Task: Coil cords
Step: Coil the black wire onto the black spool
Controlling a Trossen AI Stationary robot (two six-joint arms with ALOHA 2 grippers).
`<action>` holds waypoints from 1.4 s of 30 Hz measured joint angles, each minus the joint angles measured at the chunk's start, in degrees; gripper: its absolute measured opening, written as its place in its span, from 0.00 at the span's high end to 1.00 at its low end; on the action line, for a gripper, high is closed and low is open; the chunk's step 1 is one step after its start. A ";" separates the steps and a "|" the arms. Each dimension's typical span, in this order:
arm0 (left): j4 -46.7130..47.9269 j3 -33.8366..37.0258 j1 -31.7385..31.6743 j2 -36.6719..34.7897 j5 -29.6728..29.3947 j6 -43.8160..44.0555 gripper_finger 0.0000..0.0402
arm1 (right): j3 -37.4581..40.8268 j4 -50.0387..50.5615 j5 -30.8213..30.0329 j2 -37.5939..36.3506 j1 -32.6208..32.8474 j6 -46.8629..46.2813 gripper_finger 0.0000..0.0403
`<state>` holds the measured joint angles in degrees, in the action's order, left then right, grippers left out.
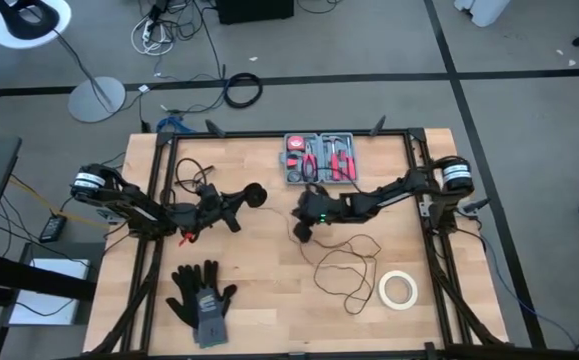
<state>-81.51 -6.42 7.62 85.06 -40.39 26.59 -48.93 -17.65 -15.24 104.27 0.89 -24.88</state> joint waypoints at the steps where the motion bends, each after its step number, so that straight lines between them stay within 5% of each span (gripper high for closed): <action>1: 0.03 -0.03 0.00 0.00 0.10 -0.06 1.00 | 2.28 -3.12 0.04 -1.28 0.16 -0.84 0.89; 12: -0.07 0.00 0.00 0.02 0.02 -0.39 1.00 | 25.74 -28.39 -0.05 -10.27 3.97 -5.53 0.83; 32: -3.14 -0.07 0.00 0.02 1.11 -2.03 1.00 | 5.75 -33.33 -4.29 14.82 5.59 0.89 0.62; 36: -3.09 -0.13 0.00 0.02 1.23 -2.03 1.00 | 5.20 -32.33 -4.34 15.25 5.38 0.76 0.68; 40: -2.91 -0.09 0.00 0.02 1.33 -1.97 1.00 | 5.66 -29.21 -4.22 13.13 4.89 2.87 0.93; 42: -2.79 -0.10 0.00 0.02 1.47 -1.96 1.00 | 5.68 -26.38 -5.22 11.15 4.29 4.88 0.97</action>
<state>-84.30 -6.52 7.62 85.08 -38.92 24.63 -43.25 -44.03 -20.46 115.43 5.19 -20.00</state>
